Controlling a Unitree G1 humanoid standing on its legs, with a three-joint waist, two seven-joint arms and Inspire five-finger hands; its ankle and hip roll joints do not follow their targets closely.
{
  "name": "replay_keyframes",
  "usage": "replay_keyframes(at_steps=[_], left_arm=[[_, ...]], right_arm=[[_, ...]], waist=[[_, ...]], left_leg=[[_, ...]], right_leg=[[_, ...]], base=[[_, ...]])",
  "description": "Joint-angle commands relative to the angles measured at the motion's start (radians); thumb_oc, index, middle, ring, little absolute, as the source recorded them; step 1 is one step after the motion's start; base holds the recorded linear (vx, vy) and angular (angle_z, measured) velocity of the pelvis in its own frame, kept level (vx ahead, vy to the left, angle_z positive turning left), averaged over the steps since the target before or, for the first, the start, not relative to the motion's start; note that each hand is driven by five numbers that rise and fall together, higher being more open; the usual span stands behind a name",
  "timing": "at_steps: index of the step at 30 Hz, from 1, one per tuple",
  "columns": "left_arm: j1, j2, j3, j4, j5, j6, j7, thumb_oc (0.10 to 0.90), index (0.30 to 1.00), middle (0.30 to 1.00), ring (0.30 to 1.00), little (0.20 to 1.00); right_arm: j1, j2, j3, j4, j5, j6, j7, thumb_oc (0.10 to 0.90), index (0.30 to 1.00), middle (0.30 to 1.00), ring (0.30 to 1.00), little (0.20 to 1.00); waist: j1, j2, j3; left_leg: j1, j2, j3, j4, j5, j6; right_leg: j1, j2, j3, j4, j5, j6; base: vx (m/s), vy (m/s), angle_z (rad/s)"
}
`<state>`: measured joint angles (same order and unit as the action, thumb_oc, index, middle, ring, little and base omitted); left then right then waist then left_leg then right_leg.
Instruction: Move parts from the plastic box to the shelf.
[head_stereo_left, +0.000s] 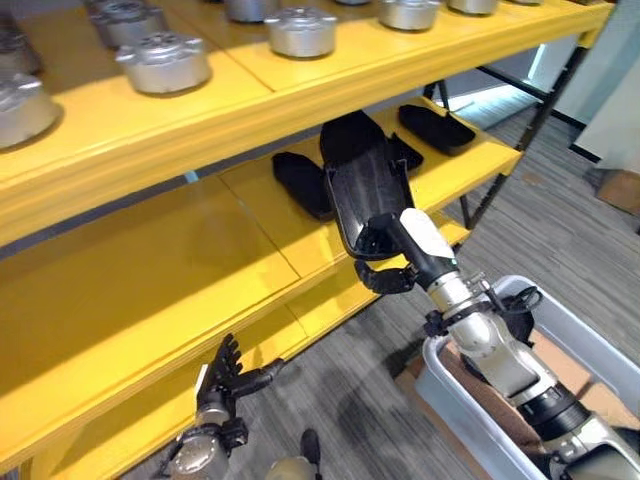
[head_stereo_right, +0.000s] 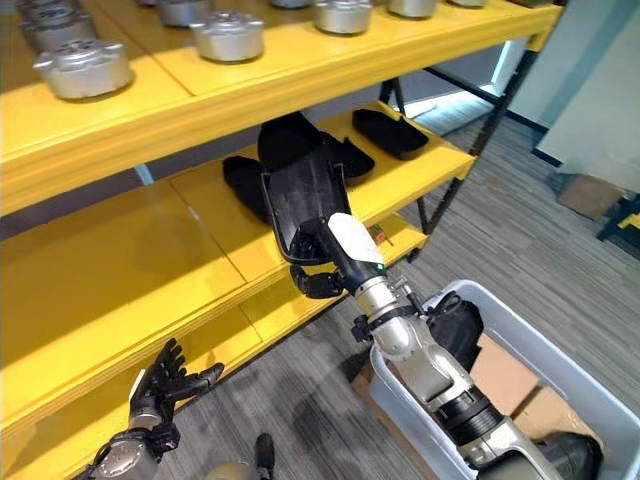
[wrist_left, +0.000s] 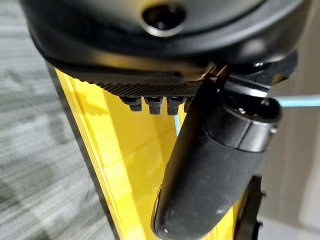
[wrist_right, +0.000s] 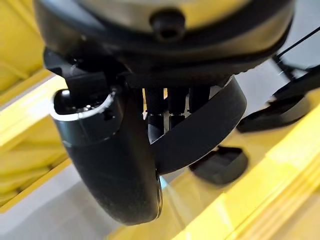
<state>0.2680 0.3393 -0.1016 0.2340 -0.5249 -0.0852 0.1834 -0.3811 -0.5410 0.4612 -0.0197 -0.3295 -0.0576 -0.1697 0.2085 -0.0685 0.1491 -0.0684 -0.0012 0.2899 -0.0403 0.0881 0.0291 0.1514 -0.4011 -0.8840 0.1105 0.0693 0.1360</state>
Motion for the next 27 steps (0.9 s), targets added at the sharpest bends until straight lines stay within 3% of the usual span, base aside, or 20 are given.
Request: replay_keyframes(at_steps=[1, 9, 13, 14, 15, 16, 17, 18, 19, 20, 23, 24, 27], left_arm=[[-0.047, 0.043, 0.021, -0.096, 0.043, -0.074, -0.021, 0.9, 1.0, 1.0, 1.0, 1.0], [-0.035, 0.055, 0.045, -0.113, 0.052, -0.074, -0.016, 0.9, 1.0, 1.0, 1.0, 1.0], [-0.027, 0.064, 0.062, -0.122, 0.051, -0.074, -0.013, 0.9, 1.0, 1.0, 1.0, 1.0], [-0.03, 0.069, 0.062, -0.119, 0.052, -0.073, -0.011, 0.9, 1.0, 1.0, 1.0, 1.0], [-0.031, 0.069, 0.062, -0.119, 0.052, -0.073, -0.011, 0.9, 1.0, 1.0, 1.0, 1.0], [-0.036, 0.083, 0.048, -0.112, 0.05, -0.075, -0.01, 0.9, 1.0, 1.0, 1.0, 1.0], [-0.038, 0.082, 0.049, -0.111, 0.05, -0.076, -0.011, 0.9, 1.0, 1.0, 1.0, 1.0], [-0.062, 0.092, 0.03, -0.089, 0.049, -0.08, -0.008, 0.9, 1.0, 1.0, 1.0, 1.0], [-0.064, 0.091, 0.029, -0.088, 0.049, -0.08, -0.008, 0.9, 1.0, 1.0, 1.0, 1.0], [-0.085, 0.094, 0.011, -0.082, 0.057, -0.082, -0.014, 0.9, 1.0, 1.0, 1.0, 1.0], [-0.1, 0.095, 0.004, -0.086, 0.053, -0.084, -0.015, 0.9, 1.0, 1.0, 1.0, 1.0], [-0.112, 0.098, -0.004, -0.082, 0.047, -0.086, -0.011, 0.9, 1.0, 1.0, 1.0, 1.0], [-0.105, 0.088, -0.007, -0.076, 0.045, -0.083, -0.022, 0.9, 1.0, 1.0, 1.0, 1.0]], right_arm=[[-0.108, 0.011, -0.029, -0.053, 0.038, -0.079, -0.047, 0.4, 0.3, 0.3, 0.3, 0.3], [-0.138, 0.041, 0.011, -0.011, 0.046, -0.07, -0.023, 0.4, 0.3, 0.3, 0.3, 0.3], [-0.171, 0.05, 0.044, 0.001, 0.041, -0.068, -0.009, 0.4, 0.3, 0.3, 0.3, 0.3], [-0.182, 0.05, 0.055, 0.003, 0.042, -0.07, -0.002, 0.4, 0.3, 0.3, 0.3, 0.3], [-0.182, 0.05, 0.055, 0.004, 0.042, -0.07, -0.002, 0.4, 0.3, 0.3, 0.3, 0.3], [-0.181, 0.043, 0.059, -0.001, 0.047, -0.072, 0.006, 0.4, 0.3, 0.3, 0.3, 0.3], [-0.182, 0.042, 0.06, -0.001, 0.048, -0.071, 0.007, 0.4, 0.3, 0.3, 0.3, 0.3], [-0.184, 0.026, 0.053, -0.005, 0.05, -0.071, 0.006, 0.4, 0.3, 0.3, 0.3, 0.3], [-0.184, 0.025, 0.053, -0.005, 0.051, -0.071, 0.006, 0.4, 0.3, 0.3, 0.3, 0.3], [-0.188, 0.023, 0.055, -0.007, 0.056, -0.074, 0.006, 0.4, 0.3, 0.3, 0.3, 0.3], [-0.222, 0.039, 0.067, -0.002, 0.065, -0.077, 0.002, 0.4, 0.3, 0.3, 0.3, 0.3], [-0.246, 0.042, 0.072, 0.002, 0.07, -0.076, 0.002, 0.4, 0.3, 0.3, 0.3, 0.3], [-0.23, 0.046, 0.064, 0.007, 0.082, -0.074, 0.008, 0.4, 0.3, 0.3, 0.3, 0.3]], waist=[[0.037, 0.01, -0.07], [0.08, 0.0, -0.051], [0.106, -0.001, -0.039], [0.098, -0.002, -0.032], [0.1, -0.002, -0.033], [0.057, 0.004, -0.019], [0.068, 0.003, -0.021], [0.025, 0.025, 0.006], [0.029, 0.025, 0.006], [0.005, 0.038, 0.025], [-0.014, 0.038, 0.043], [-0.029, 0.025, 0.056], [-0.018, 0.002, 0.052]], left_leg=[[0.07, 0.055, -0.009, -0.009, -0.082, -0.039], [0.055, 0.013, -0.051, -0.008, -0.094, -0.014], [0.056, -0.007, -0.073, -0.005, -0.105, 0.002], [0.059, -0.014, -0.087, 0.003, -0.119, 0.014], [0.058, -0.014, -0.085, 0.004, -0.12, 0.014], [0.065, -0.023, -0.127, 0.009, -0.122, 0.024], [0.063, -0.02, -0.115, 0.008, -0.125, 0.023], [0.049, -0.019, -0.149, 0.019, -0.096, 0.031], [0.048, -0.018, -0.146, 0.019, -0.097, 0.03], [0.048, -0.022, -0.188, 0.024, -0.094, 0.031], [0.038, -0.014, -0.216, 0.031, -0.097, 0.016], [0.036, -0.014, -0.243, 0.046, -0.107, 0.003], [0.033, -0.015, -0.255, 0.067, -0.12, -0.008]], right_leg=[[-0.051, -0.056, 0.01, 0.011, 0.12, 0.107], [-0.04, -0.089, -0.009, 0.023, 0.151, 0.118], [-0.045, -0.11, 0.013, 0.063, 0.155, 0.118], [-0.076, -0.113, 0.083, 0.115, 0.139, 0.113], [-0.078, -0.115, 0.085, 0.117, 0.138, 0.113], [-0.144, -0.051, 0.278, 0.138, 0.097, 0.095], [-0.16, -0.051, 0.295, 0.148, 0.092, 0.092], [-0.246, 0.046, 0.453, 0.165, 0.032, 0.033], [-0.252, 0.046, 0.458, 0.171, 0.029, 0.031], [-0.305, 0.099, 0.518, 0.18, -0.006, 0.011], [-0.363, 0.098, 0.543, 0.097, 0.03, 0.025], [-0.385, 0.112, 0.605, 0.028, 0.061, 0.039], [-0.328, 0.109, 0.576, -0.038, 0.064, 0.048]], base=[[0.01, 0.056, 0.22], [0.03, 0.092, 0.22], [0.05, 0.119, 0.17], [0.06, 0.121, 0.31], [0.1, 0.146, 0.35], [0.05, 0.064, 0.35], [-0.03, 0.135, 0.48], [-0.08, 0.061, 0.6], [-0.07, 0.069, 0.8], [0.02, -0.073, 0.79], [0.04, -0.123, 0.58], [0.07, -0.174, 0.18], [0.09, -0.165, 0.33]])
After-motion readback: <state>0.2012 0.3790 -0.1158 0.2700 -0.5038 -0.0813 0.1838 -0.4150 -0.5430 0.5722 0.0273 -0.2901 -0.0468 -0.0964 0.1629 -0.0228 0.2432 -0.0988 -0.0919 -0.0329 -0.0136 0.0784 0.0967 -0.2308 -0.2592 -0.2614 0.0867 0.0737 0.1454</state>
